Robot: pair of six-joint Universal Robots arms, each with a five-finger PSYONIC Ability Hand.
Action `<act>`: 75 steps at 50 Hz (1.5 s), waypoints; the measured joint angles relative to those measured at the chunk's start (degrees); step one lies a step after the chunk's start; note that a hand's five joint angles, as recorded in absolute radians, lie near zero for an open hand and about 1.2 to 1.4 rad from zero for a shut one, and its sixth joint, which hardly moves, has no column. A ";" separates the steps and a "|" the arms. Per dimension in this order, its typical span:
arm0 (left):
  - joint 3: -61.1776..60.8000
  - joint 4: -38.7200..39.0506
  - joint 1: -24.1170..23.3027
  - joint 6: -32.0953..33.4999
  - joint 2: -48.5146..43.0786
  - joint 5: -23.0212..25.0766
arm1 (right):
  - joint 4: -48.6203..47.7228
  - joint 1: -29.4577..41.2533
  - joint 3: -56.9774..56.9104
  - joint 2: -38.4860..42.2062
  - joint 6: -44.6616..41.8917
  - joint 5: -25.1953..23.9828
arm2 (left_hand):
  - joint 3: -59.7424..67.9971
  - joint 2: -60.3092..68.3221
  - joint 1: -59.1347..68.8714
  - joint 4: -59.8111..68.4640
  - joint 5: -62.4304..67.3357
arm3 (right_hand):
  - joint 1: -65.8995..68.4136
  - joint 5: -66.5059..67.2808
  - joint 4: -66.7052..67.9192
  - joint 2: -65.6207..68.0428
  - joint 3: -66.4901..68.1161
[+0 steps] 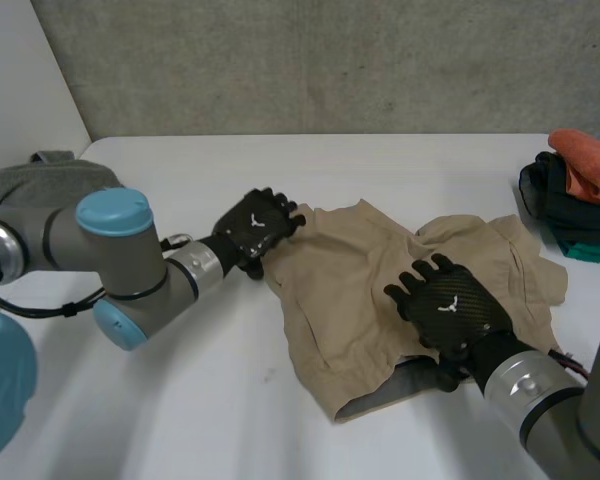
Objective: Fold the laundry.
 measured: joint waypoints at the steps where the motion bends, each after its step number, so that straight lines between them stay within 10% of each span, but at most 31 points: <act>1: 0.61 -0.66 -0.12 0.04 -0.61 0.22 | -0.82 0.10 0.22 0.50 0.04 0.03 | 0.04 0.02 0.00 0.02 0.06 | 0.12 0.17 0.00 0.03 0.09; 5: 2.86 -3.15 -0.84 0.30 -3.11 0.88 | -4.45 0.44 0.69 3.78 0.15 0.09 | 1.47 1.33 0.55 1.68 2.72 | 1.42 3.17 3.15 2.58 3.42; 10: 4.47 -3.93 -1.95 0.41 -4.63 0.53 | -7.39 0.10 -0.96 8.61 0.02 0.13 | 37.72 38.02 40.66 38.35 36.36 | 34.16 33.81 34.39 35.78 35.68; 16: 5.91 -1.42 -3.42 0.13 -3.98 -3.28 | -9.70 -0.50 -5.01 12.19 -0.18 1.05 | 48.47 48.84 46.25 49.42 47.17 | 50.63 54.20 56.04 52.96 54.24; 27: 4.62 6.23 -5.37 -3.46 9.29 -19.64 | -12.39 -2.32 -20.81 12.11 0.05 5.12 | 48.60 48.93 46.25 49.53 47.17 | 50.63 54.21 56.33 52.96 55.78; 43: -6.10 6.41 -11.52 -13.65 31.65 -26.40 | -15.63 -3.44 -50.64 16.43 11.97 3.72 | 48.68 49.04 46.25 49.54 47.92 | 50.65 54.48 56.41 54.64 55.96; 53: -12.92 4.68 -15.51 -13.60 24.45 -29.42 | -15.76 -3.74 -47.38 24.21 15.28 0.42 | 48.73 49.06 46.25 49.55 48.14 | 46.66 48.15 48.43 47.44 48.49; 61: -19.00 1.91 -16.47 -13.85 21.36 -31.95 | -4.35 -6.10 -43.16 27.65 11.88 0.14 | 13.16 13.19 11.09 13.17 13.67 | 15.76 15.45 17.05 16.53 17.18; 75: -25.98 1.46 -9.93 -14.81 32.83 -31.65 | 20.08 -9.34 -40.10 12.61 9.10 2.29 | 11.51 11.16 11.05 11.19 11.26 | 7.03 4.97 7.36 8.54 7.35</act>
